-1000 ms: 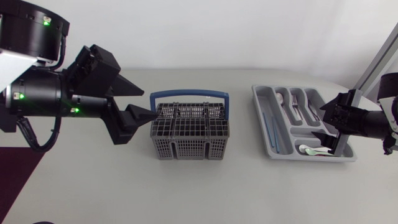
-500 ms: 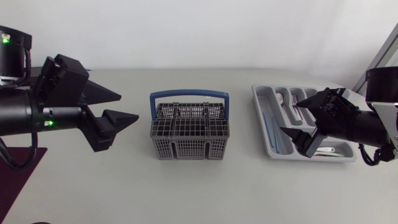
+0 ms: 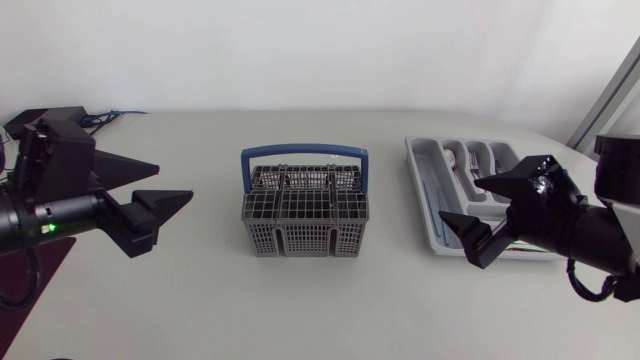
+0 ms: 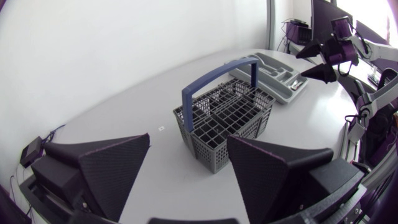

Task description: Unload the cutlery basket into the drawer organizer.

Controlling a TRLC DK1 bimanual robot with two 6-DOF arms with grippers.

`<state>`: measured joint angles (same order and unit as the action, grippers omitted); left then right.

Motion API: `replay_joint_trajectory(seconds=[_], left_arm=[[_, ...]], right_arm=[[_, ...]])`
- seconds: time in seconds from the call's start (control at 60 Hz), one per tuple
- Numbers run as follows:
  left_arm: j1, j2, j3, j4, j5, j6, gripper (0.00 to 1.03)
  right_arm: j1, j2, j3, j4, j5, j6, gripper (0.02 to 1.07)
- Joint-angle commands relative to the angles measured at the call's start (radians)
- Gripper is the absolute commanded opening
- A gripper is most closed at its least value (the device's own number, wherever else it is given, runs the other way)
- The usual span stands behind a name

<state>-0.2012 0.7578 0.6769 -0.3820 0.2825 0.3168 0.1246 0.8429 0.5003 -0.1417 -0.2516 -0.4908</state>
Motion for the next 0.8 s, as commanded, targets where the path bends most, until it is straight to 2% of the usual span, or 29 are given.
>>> replay_joint_trajectory(seconds=[0.0,0.45,0.783], left_arm=[[0.025,-0.029,-0.033,0.02,0.0,-0.038,0.98],[0.128,-0.149,-0.126,0.071,-0.008,-0.059,0.98],[0.136,-0.322,-0.238,0.117,-0.084,-0.082,0.98]], right_arm=[[0.015,-0.033,-0.045,0.016,0.031,0.06,1.02],[0.056,-0.225,-0.152,0.022,0.123,0.139,1.02],[0.052,-0.372,-0.209,0.046,0.17,0.191,1.02]])
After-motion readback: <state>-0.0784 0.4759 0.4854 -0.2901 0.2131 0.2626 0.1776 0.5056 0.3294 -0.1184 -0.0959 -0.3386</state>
